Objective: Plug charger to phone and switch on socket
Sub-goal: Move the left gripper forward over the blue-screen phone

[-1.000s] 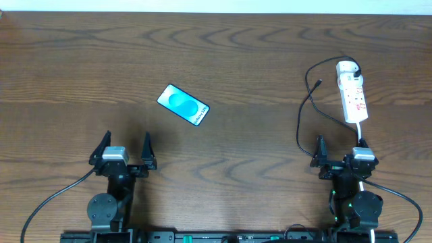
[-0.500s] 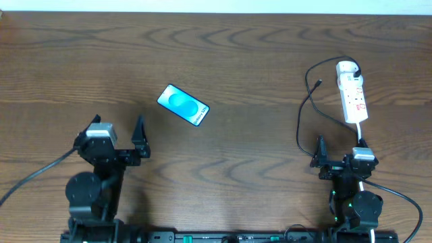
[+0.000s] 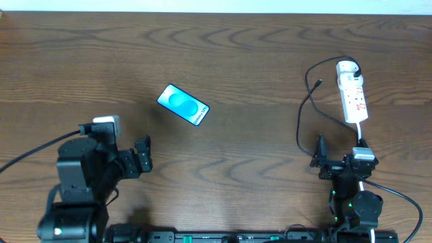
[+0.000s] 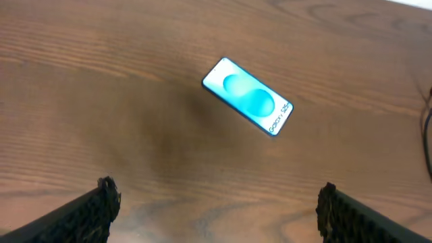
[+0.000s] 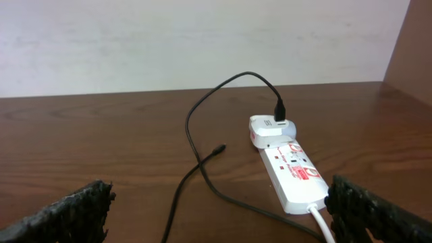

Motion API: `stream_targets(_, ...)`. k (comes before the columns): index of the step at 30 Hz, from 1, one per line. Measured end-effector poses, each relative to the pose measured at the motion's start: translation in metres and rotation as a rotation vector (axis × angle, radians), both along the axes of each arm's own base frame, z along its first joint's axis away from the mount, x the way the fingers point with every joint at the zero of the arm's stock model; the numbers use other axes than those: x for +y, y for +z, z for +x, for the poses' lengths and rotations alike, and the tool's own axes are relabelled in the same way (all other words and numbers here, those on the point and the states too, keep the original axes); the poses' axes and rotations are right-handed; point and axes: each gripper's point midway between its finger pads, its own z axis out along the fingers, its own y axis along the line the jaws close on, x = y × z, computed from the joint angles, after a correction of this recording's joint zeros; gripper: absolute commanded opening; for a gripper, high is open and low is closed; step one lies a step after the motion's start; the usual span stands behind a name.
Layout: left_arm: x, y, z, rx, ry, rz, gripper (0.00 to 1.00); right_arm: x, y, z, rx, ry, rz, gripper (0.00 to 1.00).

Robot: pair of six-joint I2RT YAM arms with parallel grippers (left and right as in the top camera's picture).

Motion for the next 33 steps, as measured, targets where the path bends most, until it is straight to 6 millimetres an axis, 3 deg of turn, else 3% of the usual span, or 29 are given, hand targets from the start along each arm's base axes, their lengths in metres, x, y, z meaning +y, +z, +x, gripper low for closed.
stream_targets(2,0.0,0.006,0.006,0.048,0.004,-0.006,0.95,0.0,0.0,0.0,0.0,0.0,0.0,0.99)
stream_targets(7,-0.009,-0.009,0.013,0.284,-0.024,-0.05,0.95,0.0,0.0,0.0,-0.001,0.0,0.0,0.99)
stream_targets(12,-0.047,-0.049,0.025,0.532,-0.144,-0.254,0.95,0.0,0.0,0.0,-0.001,0.0,0.0,0.99)
stream_targets(19,-0.055,-0.083,0.036,0.692,-0.101,-0.337,0.95,0.0,0.0,0.0,0.0,0.0,0.0,0.99)
stream_targets(26,-0.054,-0.088,0.053,0.652,0.004,-0.282,0.95,0.0,0.0,0.0,0.0,0.0,0.0,0.99)
stream_targets(29,-0.064,-0.085,0.063,0.606,0.018,-0.22,0.95,0.0,0.0,0.0,0.0,0.0,0.0,0.99)
stream_targets(33,-0.065,-0.053,0.088,0.481,0.079,-0.146,0.95,0.0,0.0,0.0,-0.001,0.0,0.0,0.99)
